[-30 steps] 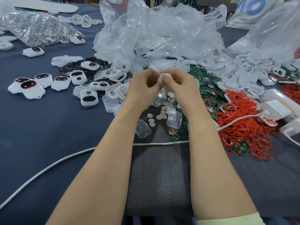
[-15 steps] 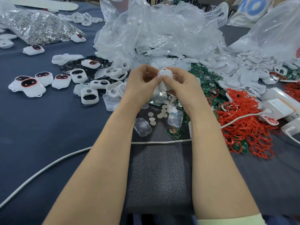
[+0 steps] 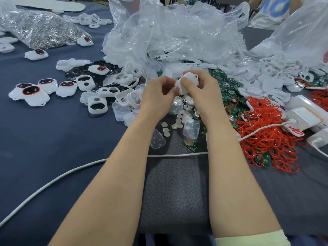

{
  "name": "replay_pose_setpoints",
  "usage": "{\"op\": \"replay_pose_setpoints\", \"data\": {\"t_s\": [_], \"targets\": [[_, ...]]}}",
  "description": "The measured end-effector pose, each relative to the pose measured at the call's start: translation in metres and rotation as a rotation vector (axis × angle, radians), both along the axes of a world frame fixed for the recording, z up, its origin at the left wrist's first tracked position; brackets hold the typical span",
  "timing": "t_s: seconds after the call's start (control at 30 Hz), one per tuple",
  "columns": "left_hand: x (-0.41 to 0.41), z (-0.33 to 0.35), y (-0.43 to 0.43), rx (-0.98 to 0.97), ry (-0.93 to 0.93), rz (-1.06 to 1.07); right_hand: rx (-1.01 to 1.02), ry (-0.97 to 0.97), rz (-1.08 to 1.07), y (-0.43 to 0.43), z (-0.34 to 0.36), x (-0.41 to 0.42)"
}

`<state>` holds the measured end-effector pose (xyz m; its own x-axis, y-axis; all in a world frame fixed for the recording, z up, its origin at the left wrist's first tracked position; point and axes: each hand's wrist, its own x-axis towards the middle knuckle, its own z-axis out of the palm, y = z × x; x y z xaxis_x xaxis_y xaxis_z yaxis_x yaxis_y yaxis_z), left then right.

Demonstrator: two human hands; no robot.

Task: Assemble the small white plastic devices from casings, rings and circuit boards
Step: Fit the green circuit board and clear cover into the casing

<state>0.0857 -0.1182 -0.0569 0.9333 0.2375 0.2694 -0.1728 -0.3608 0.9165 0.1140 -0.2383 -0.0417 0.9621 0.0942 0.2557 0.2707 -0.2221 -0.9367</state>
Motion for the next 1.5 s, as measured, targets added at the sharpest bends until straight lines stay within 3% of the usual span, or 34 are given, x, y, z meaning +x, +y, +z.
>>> {"op": "replay_pose_setpoints", "data": {"t_s": [0.1, 0.23, 0.37, 0.57, 0.83, 0.97, 1.13, 1.33, 1.5], "targets": [[0.001, 0.000, 0.001, -0.114, -0.005, 0.000, -0.009, -0.079, -0.018, -0.001, 0.000, 0.000], [0.001, 0.001, 0.003, -0.553, 0.146, -0.080, 0.034, -0.174, 0.019, 0.007, 0.000, -0.002], [0.003, 0.003, 0.009, -0.800, 0.120, -0.080, -0.145, -0.089, 0.172, 0.010, -0.002, -0.004], [-0.001, 0.007, 0.005, -0.601, 0.078, -0.104, 0.091, 0.026, 0.049, 0.010, 0.000, -0.002], [0.001, 0.005, -0.002, -0.154, 0.034, 0.012, 0.084, 0.074, 0.070, 0.008, -0.004, 0.002], [-0.001, 0.006, -0.005, -0.137, 0.007, 0.056, 0.107, 0.088, 0.101, 0.008, -0.003, 0.001], [-0.002, 0.009, -0.007, -0.253, 0.026, 0.017, 0.136, 0.098, 0.146, 0.005, -0.003, 0.002], [-0.001, 0.005, -0.001, -0.144, -0.047, 0.103, 0.041, 0.103, 0.261, 0.006, -0.004, 0.001], [-0.004, 0.008, -0.006, -0.168, -0.050, 0.040, 0.121, 0.127, 0.218, 0.005, -0.005, 0.002]]}}
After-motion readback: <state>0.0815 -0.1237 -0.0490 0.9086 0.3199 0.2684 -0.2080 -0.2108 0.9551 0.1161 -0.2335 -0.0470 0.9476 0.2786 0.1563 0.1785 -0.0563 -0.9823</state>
